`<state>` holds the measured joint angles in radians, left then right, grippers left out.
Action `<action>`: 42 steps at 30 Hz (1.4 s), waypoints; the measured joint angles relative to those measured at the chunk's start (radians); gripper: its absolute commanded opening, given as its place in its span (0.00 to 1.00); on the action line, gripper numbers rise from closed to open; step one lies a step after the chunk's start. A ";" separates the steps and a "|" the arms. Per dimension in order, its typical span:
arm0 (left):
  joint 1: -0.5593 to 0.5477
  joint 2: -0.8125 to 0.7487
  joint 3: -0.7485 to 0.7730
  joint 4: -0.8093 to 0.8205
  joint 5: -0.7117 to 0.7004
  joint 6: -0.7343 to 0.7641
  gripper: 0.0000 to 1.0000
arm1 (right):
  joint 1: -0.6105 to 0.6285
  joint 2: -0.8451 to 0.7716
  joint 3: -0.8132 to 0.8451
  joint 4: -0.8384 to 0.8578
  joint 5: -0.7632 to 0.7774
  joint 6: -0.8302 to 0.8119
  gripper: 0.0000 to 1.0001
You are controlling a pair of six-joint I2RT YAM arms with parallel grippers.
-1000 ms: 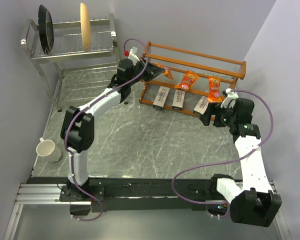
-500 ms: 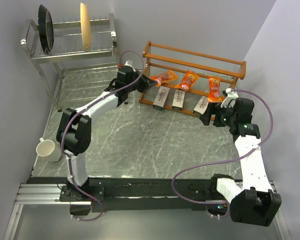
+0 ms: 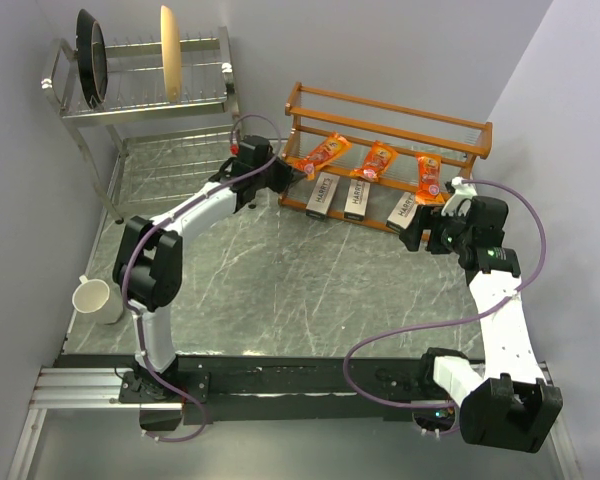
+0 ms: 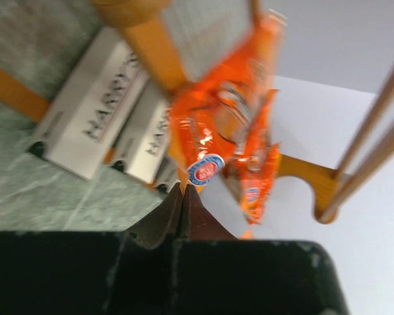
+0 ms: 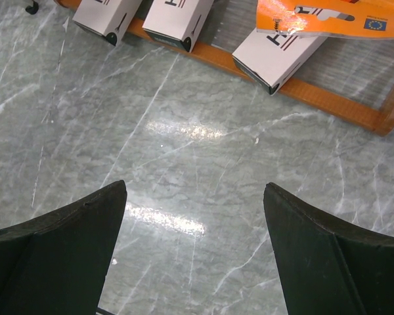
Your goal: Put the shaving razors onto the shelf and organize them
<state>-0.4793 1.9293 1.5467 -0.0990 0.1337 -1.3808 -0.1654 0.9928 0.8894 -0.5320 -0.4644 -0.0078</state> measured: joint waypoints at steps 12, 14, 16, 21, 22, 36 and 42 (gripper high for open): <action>-0.031 0.064 0.092 0.048 0.026 -0.103 0.01 | -0.006 0.022 0.001 0.000 0.003 -0.001 0.93; -0.033 0.085 0.111 0.042 0.022 -0.103 0.01 | -0.008 0.028 0.003 0.000 0.004 -0.001 0.93; -0.033 0.099 0.127 0.026 0.013 -0.102 0.01 | -0.010 0.034 0.006 -0.001 0.004 -0.001 0.93; -0.031 0.110 0.167 -0.007 -0.031 -0.080 0.01 | -0.011 0.038 0.008 0.000 0.004 -0.001 0.93; -0.029 0.111 0.178 -0.012 -0.040 -0.075 0.01 | -0.011 0.038 0.008 0.000 0.004 -0.001 0.93; -0.016 0.113 0.208 -0.034 -0.104 -0.037 0.01 | -0.012 0.040 0.008 0.001 0.004 -0.001 0.93; -0.026 0.116 0.157 0.003 -0.070 -0.023 0.43 | -0.012 0.040 0.008 0.001 0.004 -0.001 0.93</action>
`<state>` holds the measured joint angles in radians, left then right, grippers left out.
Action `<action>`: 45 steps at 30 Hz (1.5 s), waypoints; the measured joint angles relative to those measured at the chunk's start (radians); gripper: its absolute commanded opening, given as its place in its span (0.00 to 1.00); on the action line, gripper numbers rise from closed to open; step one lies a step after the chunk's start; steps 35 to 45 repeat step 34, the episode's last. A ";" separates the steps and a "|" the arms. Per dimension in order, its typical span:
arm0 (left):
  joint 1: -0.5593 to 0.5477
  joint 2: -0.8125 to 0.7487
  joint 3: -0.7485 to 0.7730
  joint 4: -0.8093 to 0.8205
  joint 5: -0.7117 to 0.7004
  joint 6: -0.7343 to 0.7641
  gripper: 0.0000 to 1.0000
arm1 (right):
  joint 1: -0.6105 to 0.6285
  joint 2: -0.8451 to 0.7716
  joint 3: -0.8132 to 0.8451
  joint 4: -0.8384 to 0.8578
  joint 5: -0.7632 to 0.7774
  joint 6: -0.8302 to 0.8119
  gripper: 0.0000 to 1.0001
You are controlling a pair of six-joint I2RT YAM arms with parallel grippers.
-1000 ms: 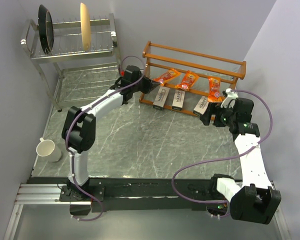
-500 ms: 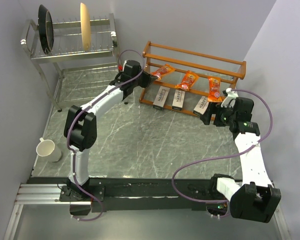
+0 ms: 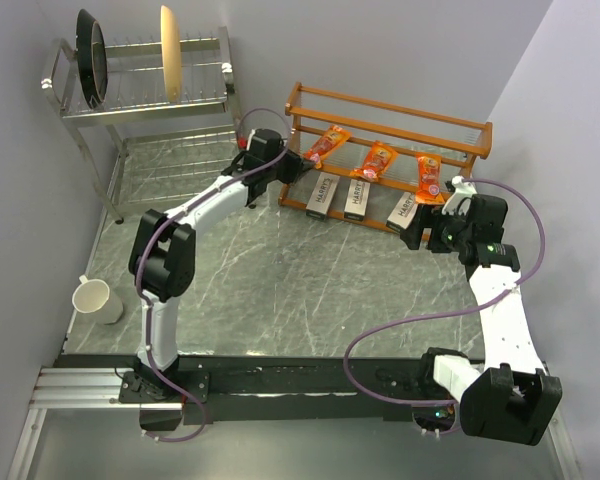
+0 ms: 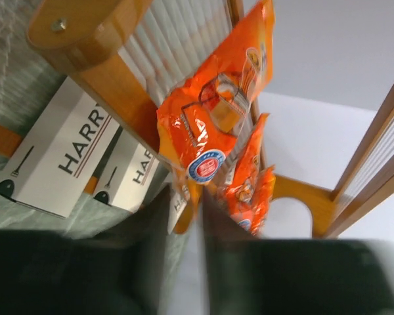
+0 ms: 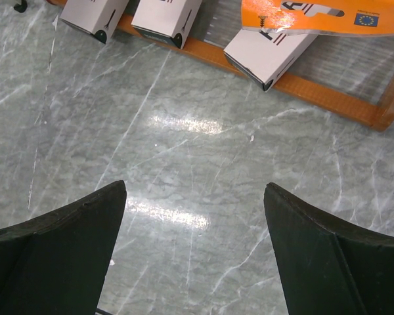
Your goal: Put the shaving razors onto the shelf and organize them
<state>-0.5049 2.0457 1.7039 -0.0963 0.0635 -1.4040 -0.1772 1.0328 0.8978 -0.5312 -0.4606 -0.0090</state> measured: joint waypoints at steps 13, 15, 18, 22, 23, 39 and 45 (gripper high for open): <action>0.008 -0.165 -0.189 -0.046 0.115 0.095 1.00 | 0.000 0.000 0.000 -0.001 0.000 -0.008 0.98; 0.031 -0.296 -0.340 -0.020 0.132 0.155 1.00 | 0.000 -0.003 0.000 -0.002 0.006 -0.006 0.99; 0.063 -0.426 -0.425 -0.047 0.170 0.349 0.99 | 0.000 -0.018 0.000 -0.018 0.066 0.016 1.00; 0.050 -0.485 -0.449 -0.060 0.219 0.640 1.00 | 0.000 -0.031 0.004 -0.087 0.188 0.027 1.00; 0.040 -0.494 -0.471 -0.074 0.219 0.695 1.00 | 0.000 -0.034 0.005 -0.111 0.226 0.027 1.00; 0.044 -0.596 -0.655 -0.184 0.070 1.099 1.00 | -0.002 -0.292 0.019 -0.256 0.394 -0.023 1.00; 0.044 -0.596 -0.655 -0.184 0.070 1.099 1.00 | -0.002 -0.292 0.019 -0.256 0.394 -0.023 1.00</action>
